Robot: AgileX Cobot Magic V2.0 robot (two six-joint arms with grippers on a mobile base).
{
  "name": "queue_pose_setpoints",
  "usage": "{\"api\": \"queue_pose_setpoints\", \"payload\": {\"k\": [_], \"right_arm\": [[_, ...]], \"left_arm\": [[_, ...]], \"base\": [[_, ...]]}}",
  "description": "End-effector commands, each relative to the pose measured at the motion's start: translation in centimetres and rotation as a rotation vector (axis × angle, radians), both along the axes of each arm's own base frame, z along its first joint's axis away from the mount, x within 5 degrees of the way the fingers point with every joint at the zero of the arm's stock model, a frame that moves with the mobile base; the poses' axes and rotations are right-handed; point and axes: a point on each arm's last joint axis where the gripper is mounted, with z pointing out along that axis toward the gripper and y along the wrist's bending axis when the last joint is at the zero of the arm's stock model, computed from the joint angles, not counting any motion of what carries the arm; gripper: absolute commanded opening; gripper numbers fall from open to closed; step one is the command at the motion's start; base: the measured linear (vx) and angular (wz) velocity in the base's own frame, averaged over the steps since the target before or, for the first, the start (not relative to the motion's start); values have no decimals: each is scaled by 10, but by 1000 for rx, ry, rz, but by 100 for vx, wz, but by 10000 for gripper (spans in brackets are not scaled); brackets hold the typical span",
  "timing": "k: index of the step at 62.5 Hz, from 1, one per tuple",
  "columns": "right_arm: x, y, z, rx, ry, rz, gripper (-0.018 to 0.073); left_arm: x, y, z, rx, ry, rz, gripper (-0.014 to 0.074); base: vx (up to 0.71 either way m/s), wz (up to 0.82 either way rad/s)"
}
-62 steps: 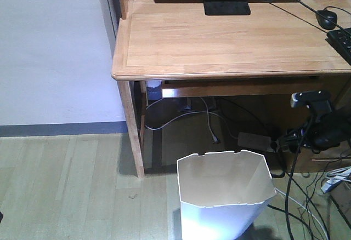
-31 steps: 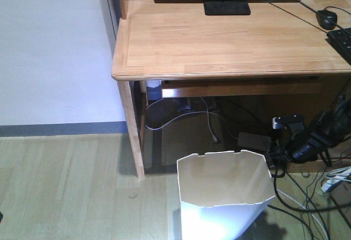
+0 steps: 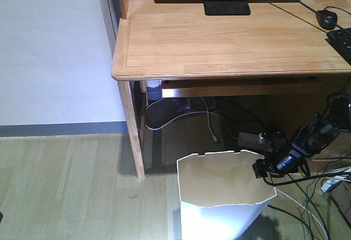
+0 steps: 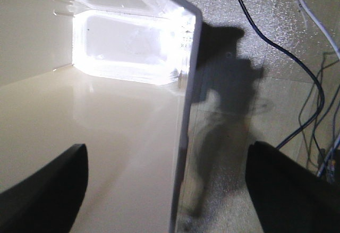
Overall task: Move trash bin to bedside with robot
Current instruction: 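Close the right gripper on the bin rim nearest the robot's right side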
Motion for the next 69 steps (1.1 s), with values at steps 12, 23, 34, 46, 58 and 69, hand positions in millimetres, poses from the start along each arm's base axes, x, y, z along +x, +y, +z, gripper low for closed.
{"api": "queue_pose_setpoints", "payload": {"k": [12, 23, 34, 46, 58, 69], "right_arm": [[32, -3, -12, 42, -37, 15, 587], [35, -2, -31, 58, -28, 15, 510], [36, 0, -41, 95, 10, 5, 270], [38, 2, -35, 129, 38, 22, -15], [49, -10, -11, 170, 13, -43, -8], [44, -24, 16, 246, -43, -105, -6]], "left_arm": [[1, 0, 1, -8, -65, -4, -6], [1, 0, 1, -8, -65, -4, -6], [1, 0, 1, -8, -65, -4, -6], [1, 0, 1, -8, -65, -4, -6], [1, 0, 1, -8, -65, -4, -6], [1, 0, 1, -8, -65, -4, -6]], "base": [[0, 0], [0, 0], [0, 0], [0, 0], [0, 0], [0, 0]]}}
